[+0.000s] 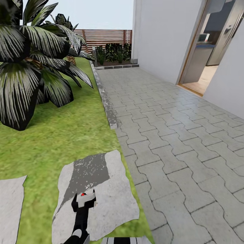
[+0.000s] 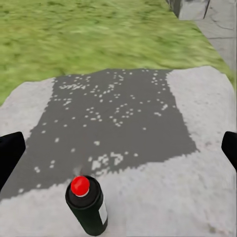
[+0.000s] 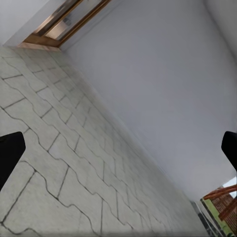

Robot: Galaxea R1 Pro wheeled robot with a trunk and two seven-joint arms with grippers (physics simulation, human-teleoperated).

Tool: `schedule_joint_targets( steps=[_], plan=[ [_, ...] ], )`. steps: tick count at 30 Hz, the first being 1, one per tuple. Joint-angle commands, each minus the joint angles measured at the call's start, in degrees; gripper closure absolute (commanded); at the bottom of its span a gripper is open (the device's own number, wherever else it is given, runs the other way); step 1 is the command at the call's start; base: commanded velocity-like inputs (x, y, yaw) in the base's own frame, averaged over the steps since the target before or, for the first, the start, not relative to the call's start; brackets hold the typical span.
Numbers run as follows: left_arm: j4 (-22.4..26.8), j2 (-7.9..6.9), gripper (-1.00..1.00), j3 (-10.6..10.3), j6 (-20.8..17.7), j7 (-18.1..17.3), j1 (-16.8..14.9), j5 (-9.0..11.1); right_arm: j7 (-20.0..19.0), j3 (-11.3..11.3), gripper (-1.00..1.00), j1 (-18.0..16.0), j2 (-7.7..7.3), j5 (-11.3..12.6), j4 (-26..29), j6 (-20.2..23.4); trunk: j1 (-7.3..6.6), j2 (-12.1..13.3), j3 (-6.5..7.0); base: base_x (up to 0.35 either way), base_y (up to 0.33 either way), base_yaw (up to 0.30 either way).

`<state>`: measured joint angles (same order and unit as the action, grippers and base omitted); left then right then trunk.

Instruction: In the garden, pick up the pesticide atomizer on the floor and spray pesticide onto both trees until each tree trunk is fully covered.

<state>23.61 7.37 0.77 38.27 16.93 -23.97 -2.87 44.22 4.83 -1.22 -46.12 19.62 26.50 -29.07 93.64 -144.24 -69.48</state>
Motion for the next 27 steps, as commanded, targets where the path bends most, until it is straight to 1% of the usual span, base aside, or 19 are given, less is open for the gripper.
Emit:
schedule_joint_targets(
  steps=[1,4,6,9,10,12,16,17,18,19,22,25,27],
  plan=[
    [0.26,0.02,-1.00,0.07,0.11,0.19,-0.04,-0.31,-0.01,-0.12,-1.00,-0.01,-0.02,0.44,0.05,-0.21,-0.01,-0.02,-0.04,0.000,0.000,0.000],
    [0.84,0.01,-1.00,0.04,-0.06,-0.19,-0.61,-0.43,-0.01,-0.15,-1.00,0.01,-0.02,0.43,0.05,-0.21,-0.01,-0.02,-0.04,0.000,0.000,0.000],
    [0.89,-0.07,-1.00,0.03,-0.18,-0.38,-1.97,-0.49,-0.01,-0.16,-1.00,0.00,-0.02,0.42,0.05,-0.20,-0.01,-0.02,-0.04,0.000,0.000,0.000],
    [0.77,-0.55,-1.00,0.02,-0.28,-0.48,-3.40,-0.53,-0.01,-0.16,-1.00,0.00,-0.02,0.42,0.05,-0.20,-0.01,-0.02,-0.04,0.000,0.000,0.000],
    [0.71,-1.05,-1.00,0.02,-0.35,-0.53,-4.55,-0.54,-0.01,-0.17,-1.00,-0.01,-0.02,0.42,0.05,-0.20,-0.01,-0.02,-0.04,0.000,0.000,0.000],
    [0.69,-1.31,-1.00,0.02,-0.40,-0.55,-5.22,-0.55,-0.01,-0.17,-1.00,-0.01,-0.02,0.42,0.05,-0.20,-0.01,-0.02,-0.04,0.000,0.000,0.000],
    [-0.13,-3.16,-1.00,0.02,-0.75,-0.57,-7.53,-0.54,-0.01,-0.17,-1.00,-0.01,-0.02,0.42,0.05,-0.20,-0.01,-0.02,-0.04,0.000,0.000,0.000],
    [-1.02,-4.04,-1.00,0.02,-1.39,-0.57,-8.75,-0.52,-0.01,-0.17,-1.00,-0.01,-0.02,0.42,0.05,-0.20,-0.01,-0.02,-0.04,0.000,0.000,0.000],
    [-1.49,-4.53,-1.00,0.02,-1.80,-0.58,-9.45,-0.51,-0.01,-0.17,-1.00,-0.01,-0.01,0.42,0.06,-0.20,-0.01,-0.02,-0.04,0.000,0.000,0.000],
    [-2.24,-5.48,-1.00,0.02,-2.46,-0.58,-10.66,-0.50,-0.01,-0.17,-1.00,-0.01,0.02,0.42,0.09,-0.20,-0.01,-0.02,-0.04,0.000,0.000,0.000],
    [-3.01,-6.54,-1.00,0.02,-3.11,-0.58,-11.96,-0.43,-0.01,-0.18,-1.00,-0.01,0.05,0.42,0.12,-0.20,-0.01,-0.02,-0.04,0.000,0.000,0.000],
    [-3.28,-6.87,-1.00,-0.01,-3.32,-0.58,-12.40,-0.44,-0.01,-0.17,-1.00,-0.01,0.06,0.42,0.13,-0.20,-0.01,-0.02,-0.04,0.000,0.000,0.000],
    [-3.42,-7.00,-1.00,-0.04,-3.44,-0.58,-12.62,-0.46,-0.01,-0.17,-1.00,-0.01,0.06,0.42,0.13,-0.20,0.04,-0.04,-0.49,0.000,0.000,0.000]
  ],
)
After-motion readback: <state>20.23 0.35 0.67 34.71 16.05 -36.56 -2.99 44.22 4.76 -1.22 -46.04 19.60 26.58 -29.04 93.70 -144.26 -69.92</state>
